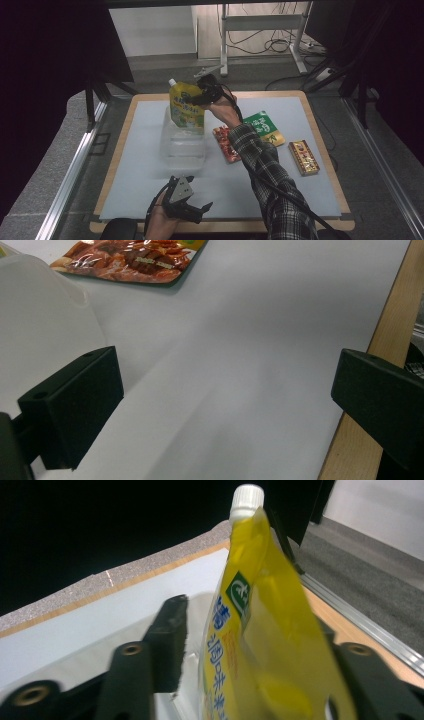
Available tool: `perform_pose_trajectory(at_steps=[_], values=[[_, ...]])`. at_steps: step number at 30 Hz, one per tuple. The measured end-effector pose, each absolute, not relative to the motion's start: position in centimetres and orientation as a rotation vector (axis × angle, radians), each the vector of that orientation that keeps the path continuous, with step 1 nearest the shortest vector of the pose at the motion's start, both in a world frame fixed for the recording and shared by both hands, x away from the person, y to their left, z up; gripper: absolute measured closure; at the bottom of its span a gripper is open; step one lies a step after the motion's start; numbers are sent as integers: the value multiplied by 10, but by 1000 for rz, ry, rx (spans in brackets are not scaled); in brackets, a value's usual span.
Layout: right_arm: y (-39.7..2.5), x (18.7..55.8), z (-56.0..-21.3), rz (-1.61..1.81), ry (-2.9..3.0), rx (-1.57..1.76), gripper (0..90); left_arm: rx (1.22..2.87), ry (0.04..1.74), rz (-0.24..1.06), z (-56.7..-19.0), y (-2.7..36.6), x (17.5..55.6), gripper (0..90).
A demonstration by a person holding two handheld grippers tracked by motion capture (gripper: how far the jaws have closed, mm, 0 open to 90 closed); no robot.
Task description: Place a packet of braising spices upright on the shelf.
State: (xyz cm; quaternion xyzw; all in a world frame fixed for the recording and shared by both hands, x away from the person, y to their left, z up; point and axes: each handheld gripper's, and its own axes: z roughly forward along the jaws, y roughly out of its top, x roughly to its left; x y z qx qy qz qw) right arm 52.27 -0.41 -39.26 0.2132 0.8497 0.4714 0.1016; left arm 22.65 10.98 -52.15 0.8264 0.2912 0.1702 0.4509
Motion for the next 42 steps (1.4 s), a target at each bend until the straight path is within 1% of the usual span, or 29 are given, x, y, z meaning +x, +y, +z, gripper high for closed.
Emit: perform_pose_trajectory(at_steps=[3, 4, 5, 6, 8, 18, 19, 20, 21, 22, 23, 24, 27, 33, 42], values=[[-11, 522, -393, 1377, 2508, 640, 375, 2043, 720, 419, -522, 110, 227, 1], [-11, 522, -393, 1377, 2508, 640, 375, 2043, 720, 419, -522, 110, 227, 1], [-13, 521, -393, 1375, 2511, 650, 344, 2043, 720, 418, -522, 110, 227, 1], [-13, 521, -393, 1375, 2511, 650, 344, 2043, 720, 418, -522, 110, 227, 1], [-17, 520, -392, 1367, 2509, 661, 297, 2043, 721, 417, -522, 110, 227, 1], [-34, 516, -395, 1349, 2522, 675, 217, 2043, 720, 413, -523, 108, 227, 1], [-39, 516, -396, 1352, 2527, 679, 192, 2043, 722, 414, -523, 108, 227, 1], [-39, 516, -396, 1352, 2527, 679, 192, 2043, 722, 414, -523, 108, 227, 1], [-44, 515, -396, 1353, 2520, 678, 164, 2040, 725, 412, -523, 109, 227, 1], [-44, 515, -396, 1353, 2520, 678, 164, 2040, 725, 412, -523, 109, 227, 1], [-49, 513, -396, 1353, 2508, 675, 125, 2033, 729, 413, -523, 110, 227, 1], [-49, 513, -396, 1353, 2508, 675, 125, 2033, 729, 413, -523, 110, 227, 1], [-57, 508, -396, 1348, 2508, 669, 86, 2017, 730, 402, -522, 112, 228, 1], [-69, 499, -399, 1325, 2508, 661, 53, 2000, 708, 397, -521, 111, 226, 0], [-89, 487, -404, 1301, 2510, 677, 46, 1986, 725, 387, -521, 115, 229, 0]])
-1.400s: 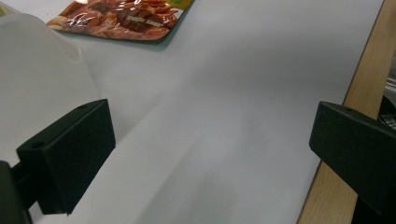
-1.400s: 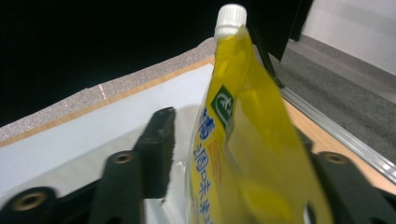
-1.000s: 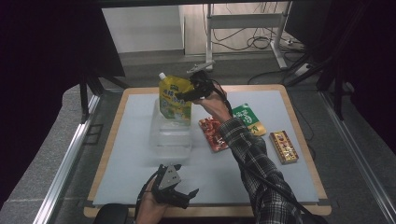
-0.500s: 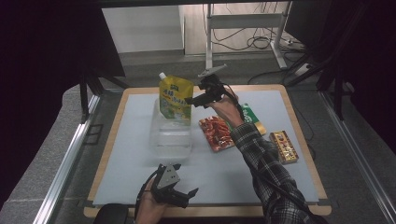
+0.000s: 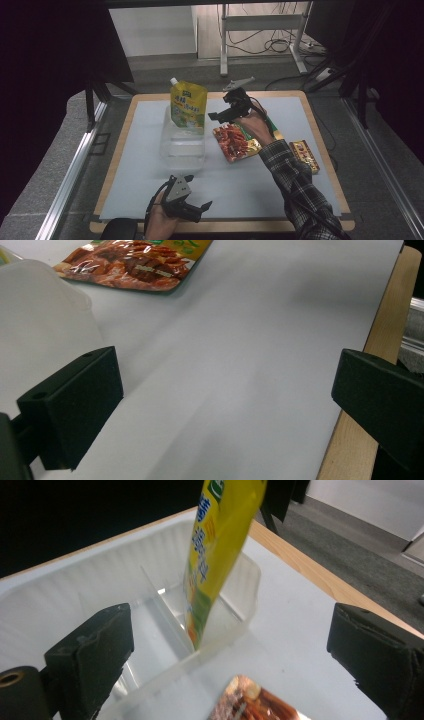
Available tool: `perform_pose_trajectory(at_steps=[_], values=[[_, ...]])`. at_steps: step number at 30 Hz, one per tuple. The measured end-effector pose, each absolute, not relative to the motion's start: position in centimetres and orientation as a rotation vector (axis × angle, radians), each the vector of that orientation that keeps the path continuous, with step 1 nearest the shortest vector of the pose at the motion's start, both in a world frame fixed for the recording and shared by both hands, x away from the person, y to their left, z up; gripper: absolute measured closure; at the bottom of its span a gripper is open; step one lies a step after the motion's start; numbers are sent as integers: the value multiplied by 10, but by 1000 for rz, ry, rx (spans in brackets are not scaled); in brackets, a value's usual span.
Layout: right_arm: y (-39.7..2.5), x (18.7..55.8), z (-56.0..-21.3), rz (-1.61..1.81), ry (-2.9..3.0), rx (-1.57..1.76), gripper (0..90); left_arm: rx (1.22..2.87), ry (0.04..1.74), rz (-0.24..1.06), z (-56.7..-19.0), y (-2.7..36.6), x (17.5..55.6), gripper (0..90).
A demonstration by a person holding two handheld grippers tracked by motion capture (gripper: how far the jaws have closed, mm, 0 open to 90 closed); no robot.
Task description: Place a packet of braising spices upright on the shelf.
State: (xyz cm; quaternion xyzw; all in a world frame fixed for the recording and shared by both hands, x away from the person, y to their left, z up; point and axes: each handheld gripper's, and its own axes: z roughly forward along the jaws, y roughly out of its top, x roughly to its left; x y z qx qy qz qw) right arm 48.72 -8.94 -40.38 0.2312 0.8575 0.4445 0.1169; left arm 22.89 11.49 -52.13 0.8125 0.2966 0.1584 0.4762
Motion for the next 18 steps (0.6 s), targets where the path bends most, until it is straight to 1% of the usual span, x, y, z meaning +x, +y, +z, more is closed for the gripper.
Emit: perform_pose_trajectory(at_steps=[18], values=[[-138, 458, -427, 1250, 2522, 731, 46, 1963, 725, 381, -521, 116, 229, 0]])
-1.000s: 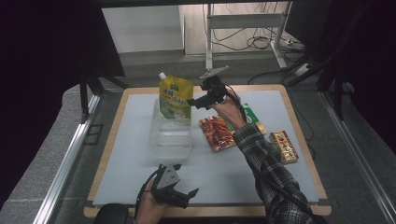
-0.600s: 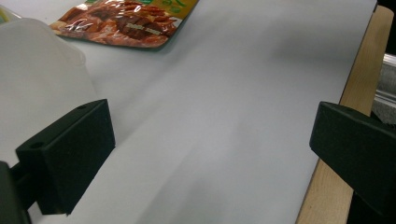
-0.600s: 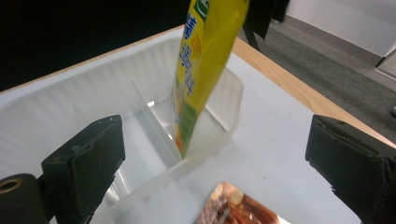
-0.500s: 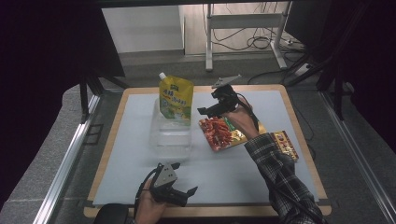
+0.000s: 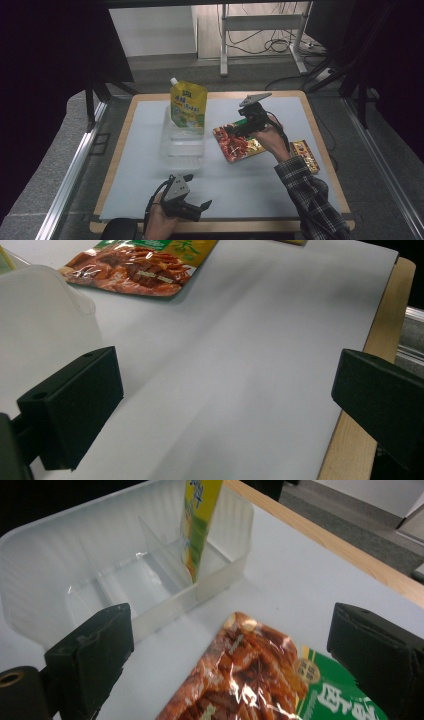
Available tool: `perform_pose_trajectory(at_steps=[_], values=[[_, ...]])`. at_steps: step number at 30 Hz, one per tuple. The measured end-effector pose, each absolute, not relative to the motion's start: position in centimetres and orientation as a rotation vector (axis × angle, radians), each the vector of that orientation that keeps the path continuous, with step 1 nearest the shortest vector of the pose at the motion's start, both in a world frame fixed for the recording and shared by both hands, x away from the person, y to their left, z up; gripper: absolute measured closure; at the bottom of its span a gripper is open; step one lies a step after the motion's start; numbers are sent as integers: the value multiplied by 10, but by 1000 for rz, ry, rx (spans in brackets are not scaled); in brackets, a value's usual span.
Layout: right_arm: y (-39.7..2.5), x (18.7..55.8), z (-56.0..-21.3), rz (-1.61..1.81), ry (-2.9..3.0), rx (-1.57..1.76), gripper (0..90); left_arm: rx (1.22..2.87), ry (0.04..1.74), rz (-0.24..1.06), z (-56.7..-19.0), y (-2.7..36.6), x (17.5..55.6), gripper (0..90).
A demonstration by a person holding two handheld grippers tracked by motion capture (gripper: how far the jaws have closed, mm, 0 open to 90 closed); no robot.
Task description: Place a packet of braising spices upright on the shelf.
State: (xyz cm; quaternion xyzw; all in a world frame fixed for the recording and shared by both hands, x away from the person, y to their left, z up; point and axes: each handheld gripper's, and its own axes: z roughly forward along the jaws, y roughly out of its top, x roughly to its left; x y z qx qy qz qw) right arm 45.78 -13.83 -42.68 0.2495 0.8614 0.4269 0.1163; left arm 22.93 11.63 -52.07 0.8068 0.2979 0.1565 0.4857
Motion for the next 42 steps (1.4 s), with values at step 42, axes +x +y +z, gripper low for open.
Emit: perform_pose_trajectory(at_steps=[42], values=[[-222, 450, -469, 1164, 2424, 933, 46, 2000, 719, 403, -521, 116, 225, 2]])
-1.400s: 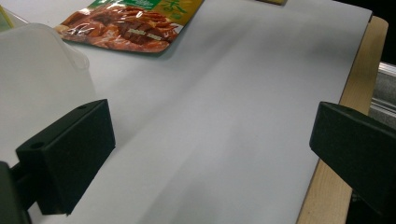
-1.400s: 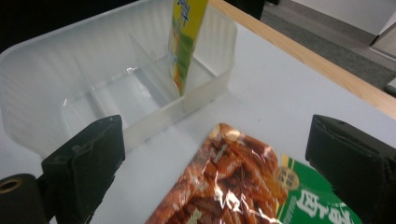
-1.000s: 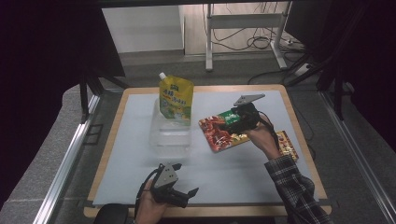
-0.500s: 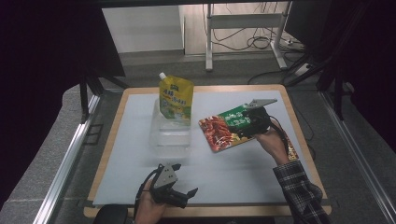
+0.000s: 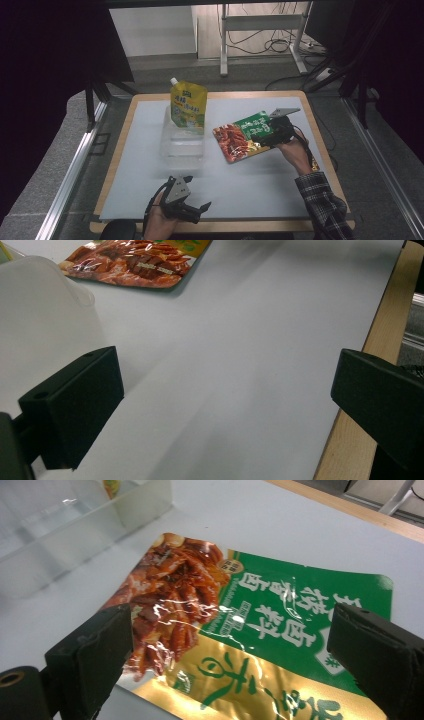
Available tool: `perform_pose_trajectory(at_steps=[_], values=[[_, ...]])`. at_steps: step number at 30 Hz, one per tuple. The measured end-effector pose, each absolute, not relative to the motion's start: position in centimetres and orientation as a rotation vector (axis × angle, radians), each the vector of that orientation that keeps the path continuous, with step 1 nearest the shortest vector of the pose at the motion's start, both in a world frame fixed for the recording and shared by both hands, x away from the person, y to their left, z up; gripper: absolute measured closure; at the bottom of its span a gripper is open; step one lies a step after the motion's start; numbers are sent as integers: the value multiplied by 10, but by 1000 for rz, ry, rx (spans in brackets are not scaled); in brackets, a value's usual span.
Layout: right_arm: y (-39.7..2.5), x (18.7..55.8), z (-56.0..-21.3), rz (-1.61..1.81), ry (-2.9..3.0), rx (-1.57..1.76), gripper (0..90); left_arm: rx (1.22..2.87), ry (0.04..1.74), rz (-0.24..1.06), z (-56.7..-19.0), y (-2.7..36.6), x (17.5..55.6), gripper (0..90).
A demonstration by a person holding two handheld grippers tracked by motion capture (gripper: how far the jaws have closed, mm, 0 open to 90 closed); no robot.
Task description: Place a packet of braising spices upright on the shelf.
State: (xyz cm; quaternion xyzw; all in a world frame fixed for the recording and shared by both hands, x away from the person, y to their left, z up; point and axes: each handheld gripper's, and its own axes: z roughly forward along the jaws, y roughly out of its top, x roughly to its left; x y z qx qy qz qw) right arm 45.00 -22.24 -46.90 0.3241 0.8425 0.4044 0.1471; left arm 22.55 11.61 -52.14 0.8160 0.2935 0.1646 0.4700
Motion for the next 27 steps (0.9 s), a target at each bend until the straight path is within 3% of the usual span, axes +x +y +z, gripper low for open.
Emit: perform_pose_trajectory(at_steps=[27], values=[[-264, 481, -505, 1054, 2398, 1205, 50, 2021, 706, 404, -523, 114, 225, 2]])
